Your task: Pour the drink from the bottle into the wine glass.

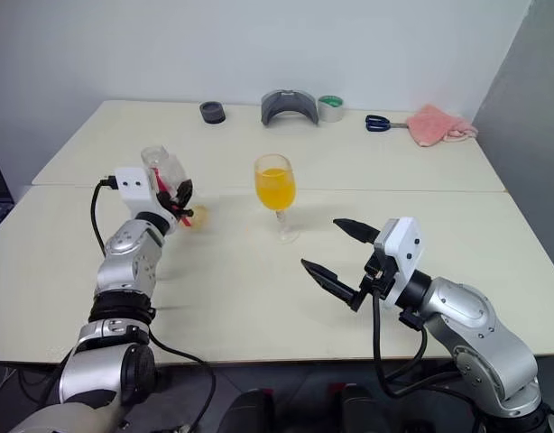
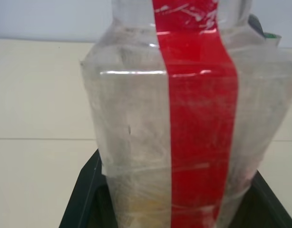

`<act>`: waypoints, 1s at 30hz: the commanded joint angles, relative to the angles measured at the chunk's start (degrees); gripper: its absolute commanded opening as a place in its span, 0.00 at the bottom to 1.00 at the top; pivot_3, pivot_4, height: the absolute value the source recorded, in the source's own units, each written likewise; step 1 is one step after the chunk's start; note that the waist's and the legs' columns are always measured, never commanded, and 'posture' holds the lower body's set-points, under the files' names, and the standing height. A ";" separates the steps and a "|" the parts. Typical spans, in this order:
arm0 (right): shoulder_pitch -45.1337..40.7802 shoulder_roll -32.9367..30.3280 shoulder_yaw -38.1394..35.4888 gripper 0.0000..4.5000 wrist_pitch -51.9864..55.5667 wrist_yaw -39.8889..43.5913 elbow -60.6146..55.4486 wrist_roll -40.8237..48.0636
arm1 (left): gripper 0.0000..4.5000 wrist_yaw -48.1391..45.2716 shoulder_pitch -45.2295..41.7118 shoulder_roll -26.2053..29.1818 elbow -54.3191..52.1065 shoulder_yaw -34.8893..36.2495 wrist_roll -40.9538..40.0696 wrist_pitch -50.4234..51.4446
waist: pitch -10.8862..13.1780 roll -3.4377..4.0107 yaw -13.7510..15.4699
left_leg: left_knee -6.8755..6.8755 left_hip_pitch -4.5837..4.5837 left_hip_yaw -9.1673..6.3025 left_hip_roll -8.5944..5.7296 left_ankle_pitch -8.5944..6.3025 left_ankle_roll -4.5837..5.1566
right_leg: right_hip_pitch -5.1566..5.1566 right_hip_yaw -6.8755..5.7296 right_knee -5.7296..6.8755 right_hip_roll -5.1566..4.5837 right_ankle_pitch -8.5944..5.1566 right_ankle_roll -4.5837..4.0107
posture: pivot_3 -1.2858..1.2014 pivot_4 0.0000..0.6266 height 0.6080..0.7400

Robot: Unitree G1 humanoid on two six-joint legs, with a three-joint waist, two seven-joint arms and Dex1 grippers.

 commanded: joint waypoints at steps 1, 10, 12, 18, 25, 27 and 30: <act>-1.02 0.33 -0.80 1.00 -0.09 -0.58 -1.06 0.60 | 0.39 -0.05 -0.96 0.85 -0.21 -0.42 0.80 -2.53 | 0.00 0.00 0.01 | 0.00 0.00 0.00 0.00 0.00 0.00 | 0.01 0.00 0.00 0.00 0.00 0.00 | 0.52 0.24 1.00; -1.34 0.31 -0.95 1.00 0.75 -1.53 -1.41 0.74 | 0.96 0.40 0.41 1.38 1.08 -1.10 2.35 -3.67 | -0.01 -0.01 0.01 | -0.01 0.01 0.00 0.00 0.00 0.00 | 0.00 0.01 -0.01 0.00 0.00 0.00 | 0.52 0.24 1.00; -1.14 0.25 -1.12 1.00 0.99 -1.66 -1.70 0.73 | 0.99 0.35 0.99 1.34 0.48 -1.02 2.28 -3.11 | -0.01 -0.01 0.02 | -0.01 0.01 0.01 0.00 0.00 0.00 | 0.00 0.01 -0.01 0.00 0.00 0.00 | 0.52 0.24 1.00; 3.78 -0.34 -3.12 1.00 2.25 -3.31 -4.61 1.46 | 0.99 -1.79 9.21 1.25 -12.37 -1.13 -0.16 5.60 | -0.01 -0.01 -0.05 | -0.03 0.01 0.01 0.01 0.00 0.00 | 0.00 0.02 -0.01 0.00 0.00 0.00 | 0.52 0.24 1.00; 16.04 0.20 -7.12 1.00 3.46 -13.21 -9.85 -6.35 | 0.99 0.00 28.76 2.83 -42.99 0.12 -1.61 22.65 | -0.04 -0.02 -0.15 | -0.07 0.11 0.04 0.08 -0.08 -0.12 | 0.02 0.08 0.00 -0.01 -0.03 -0.02 | 0.52 0.24 1.00; 17.65 2.26 -7.33 1.00 5.00 -18.04 -10.11 -8.82 | 0.99 0.89 31.90 1.93 -49.55 0.82 -3.12 26.44 | -0.05 -0.03 -0.11 | -0.08 0.12 0.03 0.08 -0.10 -0.16 | 0.03 0.07 0.00 -0.01 -0.04 -0.02 | 0.52 0.24 1.00; 18.62 7.47 -6.47 1.00 8.75 -26.68 -9.40 -12.86 | 0.99 2.35 35.71 -0.08 -58.47 0.23 -5.23 31.47 | -0.10 -0.06 0.10 | -0.07 0.13 0.04 0.07 -0.11 -0.17 | 0.05 0.09 -0.02 -0.02 -0.19 0.22 | 0.52 0.24 1.00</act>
